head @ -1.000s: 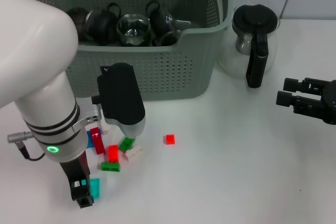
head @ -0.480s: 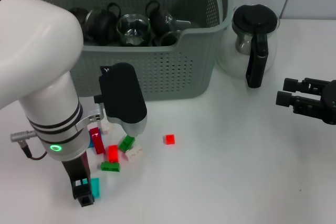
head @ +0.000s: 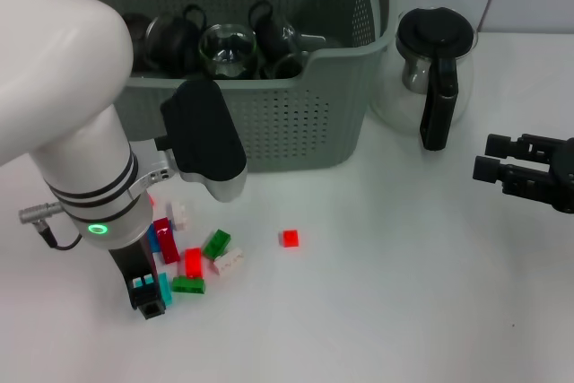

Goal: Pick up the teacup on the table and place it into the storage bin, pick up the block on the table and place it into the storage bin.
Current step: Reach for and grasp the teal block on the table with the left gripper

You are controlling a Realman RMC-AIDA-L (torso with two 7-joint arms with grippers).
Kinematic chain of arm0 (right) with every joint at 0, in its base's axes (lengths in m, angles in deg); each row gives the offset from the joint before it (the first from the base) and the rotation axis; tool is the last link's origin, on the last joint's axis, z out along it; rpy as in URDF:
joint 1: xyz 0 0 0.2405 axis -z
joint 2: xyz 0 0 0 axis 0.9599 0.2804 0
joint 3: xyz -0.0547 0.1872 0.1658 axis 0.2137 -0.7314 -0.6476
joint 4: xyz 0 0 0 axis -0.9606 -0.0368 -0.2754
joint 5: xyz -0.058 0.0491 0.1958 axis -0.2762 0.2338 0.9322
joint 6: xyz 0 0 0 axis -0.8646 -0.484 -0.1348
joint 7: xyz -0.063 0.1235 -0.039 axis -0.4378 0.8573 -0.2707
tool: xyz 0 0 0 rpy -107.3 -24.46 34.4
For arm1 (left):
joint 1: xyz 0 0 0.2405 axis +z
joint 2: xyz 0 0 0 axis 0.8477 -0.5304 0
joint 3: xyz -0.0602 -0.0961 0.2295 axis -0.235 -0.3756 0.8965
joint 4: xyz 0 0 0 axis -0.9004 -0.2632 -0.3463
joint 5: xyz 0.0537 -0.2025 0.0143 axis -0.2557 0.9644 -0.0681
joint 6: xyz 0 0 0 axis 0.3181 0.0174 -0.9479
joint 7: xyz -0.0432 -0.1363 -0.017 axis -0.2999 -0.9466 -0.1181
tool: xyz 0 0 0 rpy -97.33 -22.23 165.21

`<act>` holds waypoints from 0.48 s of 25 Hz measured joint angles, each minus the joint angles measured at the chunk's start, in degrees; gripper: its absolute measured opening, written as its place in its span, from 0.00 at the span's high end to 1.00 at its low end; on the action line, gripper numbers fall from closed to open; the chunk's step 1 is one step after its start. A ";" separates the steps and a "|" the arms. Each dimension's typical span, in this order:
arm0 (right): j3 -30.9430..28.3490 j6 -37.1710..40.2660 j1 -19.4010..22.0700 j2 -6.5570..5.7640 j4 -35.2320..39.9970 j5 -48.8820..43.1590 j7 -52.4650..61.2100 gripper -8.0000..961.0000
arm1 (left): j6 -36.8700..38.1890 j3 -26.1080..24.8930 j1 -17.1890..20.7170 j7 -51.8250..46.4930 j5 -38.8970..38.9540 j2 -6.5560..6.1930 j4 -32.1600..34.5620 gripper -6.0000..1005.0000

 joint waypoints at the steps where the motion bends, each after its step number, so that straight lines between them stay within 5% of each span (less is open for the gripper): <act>1: 0.01 0.00 0.00 -0.01 0.00 0.00 0.00 0.37 | -0.03 -0.10 -0.04 -0.06 0.00 -0.04 0.03 0.41; 12: -0.06 0.00 -0.07 0.00 0.00 0.00 0.00 0.37 | 0.25 0.44 0.07 0.25 0.01 -0.10 -0.31 0.44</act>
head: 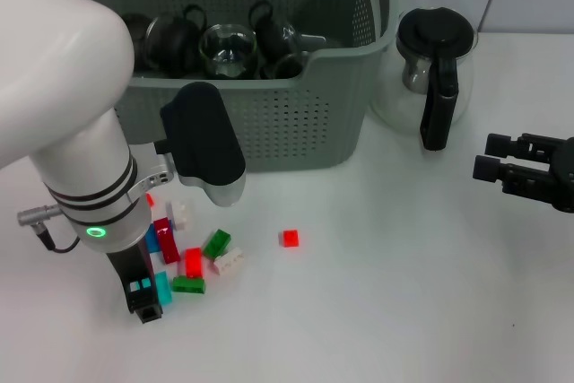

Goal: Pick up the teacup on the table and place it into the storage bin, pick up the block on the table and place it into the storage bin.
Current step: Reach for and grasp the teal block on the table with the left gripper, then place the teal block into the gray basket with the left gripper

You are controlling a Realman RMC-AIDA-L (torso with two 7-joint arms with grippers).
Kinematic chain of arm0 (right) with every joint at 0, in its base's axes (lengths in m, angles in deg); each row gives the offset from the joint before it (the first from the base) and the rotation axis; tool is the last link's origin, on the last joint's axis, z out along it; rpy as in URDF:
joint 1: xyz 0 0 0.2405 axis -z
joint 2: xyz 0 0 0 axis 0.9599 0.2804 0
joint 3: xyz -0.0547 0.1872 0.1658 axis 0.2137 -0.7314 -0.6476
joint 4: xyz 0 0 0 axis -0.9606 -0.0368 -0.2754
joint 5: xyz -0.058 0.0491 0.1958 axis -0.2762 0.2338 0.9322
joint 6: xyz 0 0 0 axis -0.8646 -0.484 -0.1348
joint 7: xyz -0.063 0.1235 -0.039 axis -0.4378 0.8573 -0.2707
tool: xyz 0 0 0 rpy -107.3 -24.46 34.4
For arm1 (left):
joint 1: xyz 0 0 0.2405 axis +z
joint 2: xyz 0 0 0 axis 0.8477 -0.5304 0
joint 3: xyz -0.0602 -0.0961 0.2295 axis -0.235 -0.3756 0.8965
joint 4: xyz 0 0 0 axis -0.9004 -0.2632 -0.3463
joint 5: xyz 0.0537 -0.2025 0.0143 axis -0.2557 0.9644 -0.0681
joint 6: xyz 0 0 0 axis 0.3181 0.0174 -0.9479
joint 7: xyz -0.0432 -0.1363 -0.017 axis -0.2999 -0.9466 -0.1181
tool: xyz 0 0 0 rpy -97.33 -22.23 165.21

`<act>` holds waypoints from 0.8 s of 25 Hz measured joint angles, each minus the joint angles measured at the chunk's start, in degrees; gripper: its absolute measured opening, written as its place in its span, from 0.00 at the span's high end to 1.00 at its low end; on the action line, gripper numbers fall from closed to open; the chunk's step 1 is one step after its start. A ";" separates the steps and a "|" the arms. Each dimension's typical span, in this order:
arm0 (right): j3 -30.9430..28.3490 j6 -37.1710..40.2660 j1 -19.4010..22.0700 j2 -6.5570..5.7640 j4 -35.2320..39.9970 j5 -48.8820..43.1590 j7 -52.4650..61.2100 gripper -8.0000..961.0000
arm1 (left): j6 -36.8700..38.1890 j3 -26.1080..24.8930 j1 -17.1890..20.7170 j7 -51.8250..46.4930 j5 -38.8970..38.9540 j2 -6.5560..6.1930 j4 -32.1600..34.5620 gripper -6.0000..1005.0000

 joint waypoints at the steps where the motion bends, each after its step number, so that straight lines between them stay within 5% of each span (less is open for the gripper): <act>1: 0.00 0.00 -0.01 0.00 0.00 0.00 0.00 0.37 | -0.01 0.01 -0.02 -0.03 0.00 0.00 -0.16 0.44; 20: 0.19 -0.18 0.12 0.00 0.00 0.00 0.16 0.37 | -0.65 -0.49 -1.00 -1.01 0.00 -0.46 -1.80 0.55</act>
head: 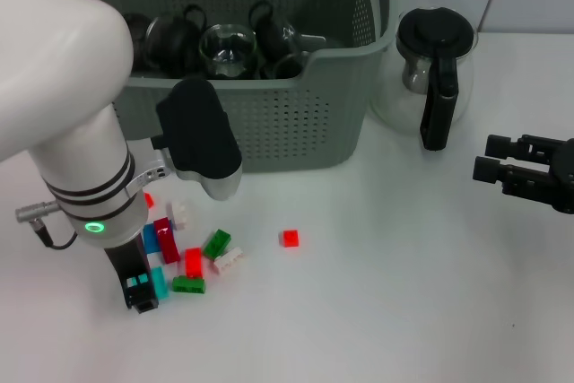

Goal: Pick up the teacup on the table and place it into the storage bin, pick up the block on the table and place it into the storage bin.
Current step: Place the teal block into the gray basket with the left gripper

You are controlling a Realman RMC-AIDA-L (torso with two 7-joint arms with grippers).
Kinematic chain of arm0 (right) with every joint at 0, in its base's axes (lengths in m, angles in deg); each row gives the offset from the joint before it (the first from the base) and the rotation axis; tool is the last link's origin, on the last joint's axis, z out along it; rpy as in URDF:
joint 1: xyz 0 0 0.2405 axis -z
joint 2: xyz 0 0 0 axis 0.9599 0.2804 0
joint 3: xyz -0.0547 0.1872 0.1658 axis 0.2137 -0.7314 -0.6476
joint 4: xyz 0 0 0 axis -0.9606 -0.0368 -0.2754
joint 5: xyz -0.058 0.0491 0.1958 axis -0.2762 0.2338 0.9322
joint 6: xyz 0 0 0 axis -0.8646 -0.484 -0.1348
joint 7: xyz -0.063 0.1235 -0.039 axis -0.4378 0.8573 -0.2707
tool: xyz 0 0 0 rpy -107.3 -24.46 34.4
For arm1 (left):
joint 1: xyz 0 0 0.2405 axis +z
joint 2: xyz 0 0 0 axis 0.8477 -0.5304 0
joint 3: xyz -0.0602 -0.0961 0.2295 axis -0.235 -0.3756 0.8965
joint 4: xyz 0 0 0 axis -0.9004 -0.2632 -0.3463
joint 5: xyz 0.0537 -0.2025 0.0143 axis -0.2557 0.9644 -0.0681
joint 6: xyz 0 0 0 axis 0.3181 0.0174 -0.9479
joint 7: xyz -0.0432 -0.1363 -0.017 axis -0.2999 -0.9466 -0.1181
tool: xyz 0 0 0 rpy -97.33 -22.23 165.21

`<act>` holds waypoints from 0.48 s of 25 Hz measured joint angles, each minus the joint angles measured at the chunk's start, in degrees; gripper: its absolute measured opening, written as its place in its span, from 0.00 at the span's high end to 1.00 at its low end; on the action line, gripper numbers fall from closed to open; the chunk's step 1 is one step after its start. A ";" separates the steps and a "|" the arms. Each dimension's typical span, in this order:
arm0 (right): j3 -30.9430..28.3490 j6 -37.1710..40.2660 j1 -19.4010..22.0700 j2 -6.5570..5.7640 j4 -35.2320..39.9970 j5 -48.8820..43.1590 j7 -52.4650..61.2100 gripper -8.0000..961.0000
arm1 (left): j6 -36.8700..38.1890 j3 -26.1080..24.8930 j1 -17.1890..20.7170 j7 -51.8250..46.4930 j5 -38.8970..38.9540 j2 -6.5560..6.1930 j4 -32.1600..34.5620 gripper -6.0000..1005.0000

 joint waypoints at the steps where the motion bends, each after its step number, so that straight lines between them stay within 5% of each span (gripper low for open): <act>1: -0.01 0.00 0.02 0.00 0.00 0.00 0.03 0.37 | 0.20 -0.06 0.02 0.03 0.00 0.01 0.30 0.56; 7: -0.10 0.01 -0.10 0.00 0.00 0.00 0.07 0.37 | 7.21 -8.08 0.61 4.91 0.31 1.00 10.90 0.60; 12: -0.09 0.01 -0.31 0.00 0.00 0.01 -0.04 0.37 | 17.60 -28.47 -1.85 13.41 6.33 2.06 22.64 0.60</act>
